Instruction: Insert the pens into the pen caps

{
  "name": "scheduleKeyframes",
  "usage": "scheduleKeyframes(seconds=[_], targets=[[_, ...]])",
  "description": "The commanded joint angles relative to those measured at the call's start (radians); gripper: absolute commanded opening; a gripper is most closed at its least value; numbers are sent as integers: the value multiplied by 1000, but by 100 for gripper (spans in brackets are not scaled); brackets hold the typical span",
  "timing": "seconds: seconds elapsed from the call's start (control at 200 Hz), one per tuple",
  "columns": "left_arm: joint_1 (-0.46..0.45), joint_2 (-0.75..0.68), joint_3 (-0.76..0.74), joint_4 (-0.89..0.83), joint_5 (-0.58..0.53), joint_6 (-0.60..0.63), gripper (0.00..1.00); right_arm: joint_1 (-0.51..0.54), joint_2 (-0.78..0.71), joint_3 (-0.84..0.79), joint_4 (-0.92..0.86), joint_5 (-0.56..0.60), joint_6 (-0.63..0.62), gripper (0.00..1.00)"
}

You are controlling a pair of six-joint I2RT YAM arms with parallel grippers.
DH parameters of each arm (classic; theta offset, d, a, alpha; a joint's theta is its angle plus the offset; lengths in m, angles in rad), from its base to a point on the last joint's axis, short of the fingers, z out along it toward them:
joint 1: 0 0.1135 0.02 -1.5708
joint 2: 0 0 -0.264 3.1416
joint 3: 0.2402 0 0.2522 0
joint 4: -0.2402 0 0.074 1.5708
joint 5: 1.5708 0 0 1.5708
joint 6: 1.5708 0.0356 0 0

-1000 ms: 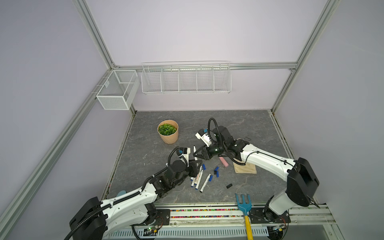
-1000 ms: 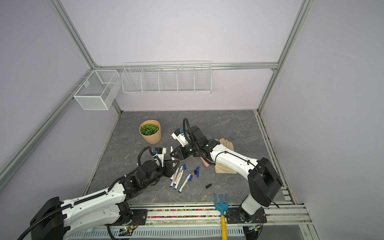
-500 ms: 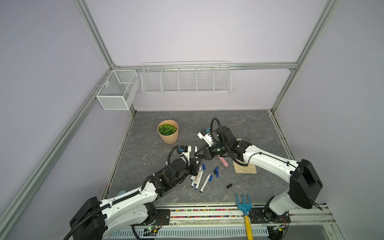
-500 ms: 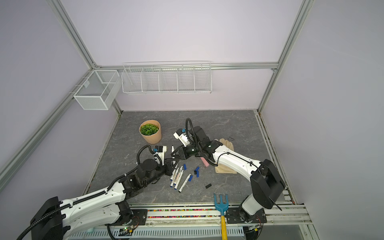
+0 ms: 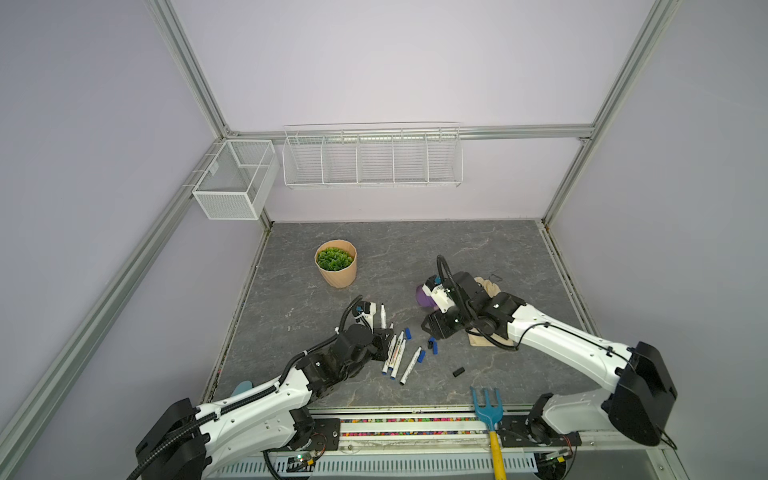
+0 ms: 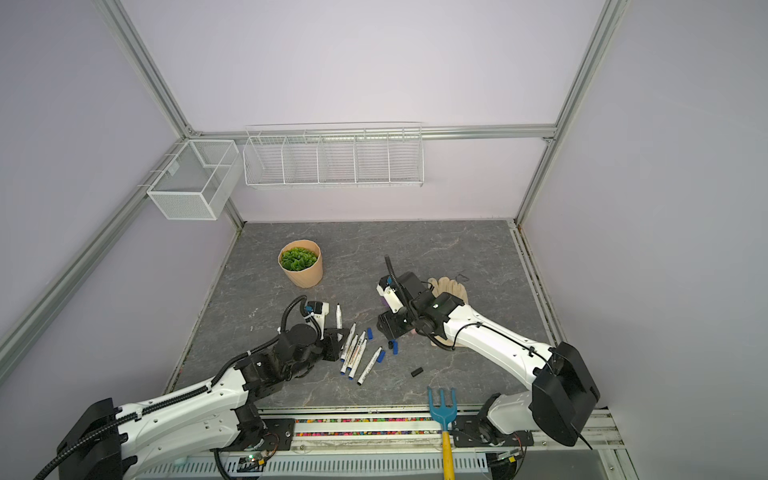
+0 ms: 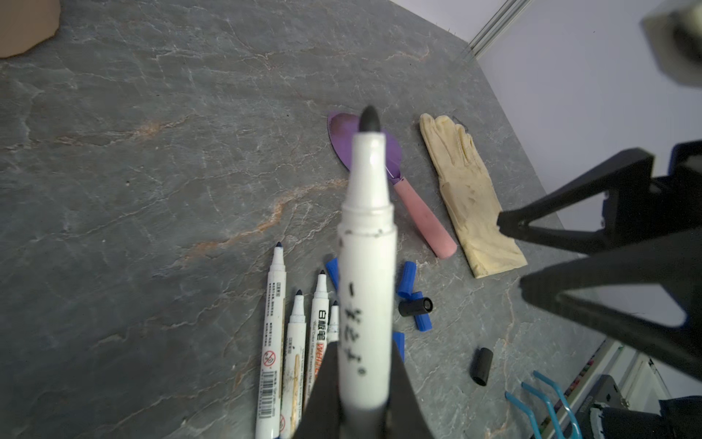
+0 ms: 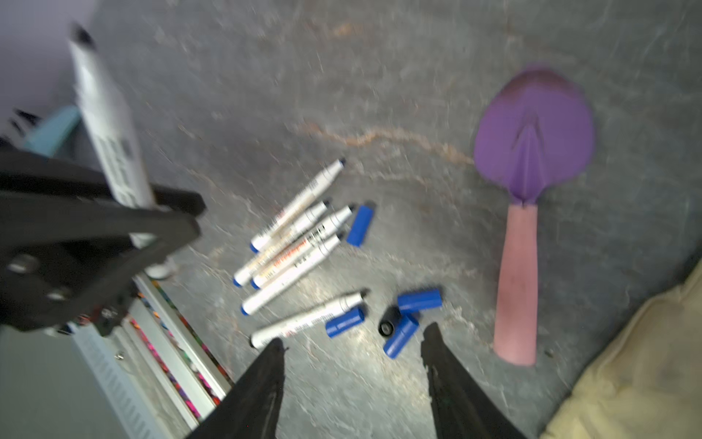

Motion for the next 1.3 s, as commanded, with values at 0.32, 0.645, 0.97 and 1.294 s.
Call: scheduleKeyframes(seconds=[0.32, 0.645, 0.97, 1.294], targets=[[1, 86, 40, -15, 18, -10, 0, 97, 177, 12, -64, 177, -50, 51], [-1, 131, 57, -9, 30, -17, 0, 106, 245, 43, -44, 189, -70, 38], [-3, 132, 56, -19, 32, -21, 0, 105, 287, 49, -28, 186, -78, 32], [-4, 133, 57, -19, 36, -25, 0, 105, 311, 52, -12, 187, -79, 29]])
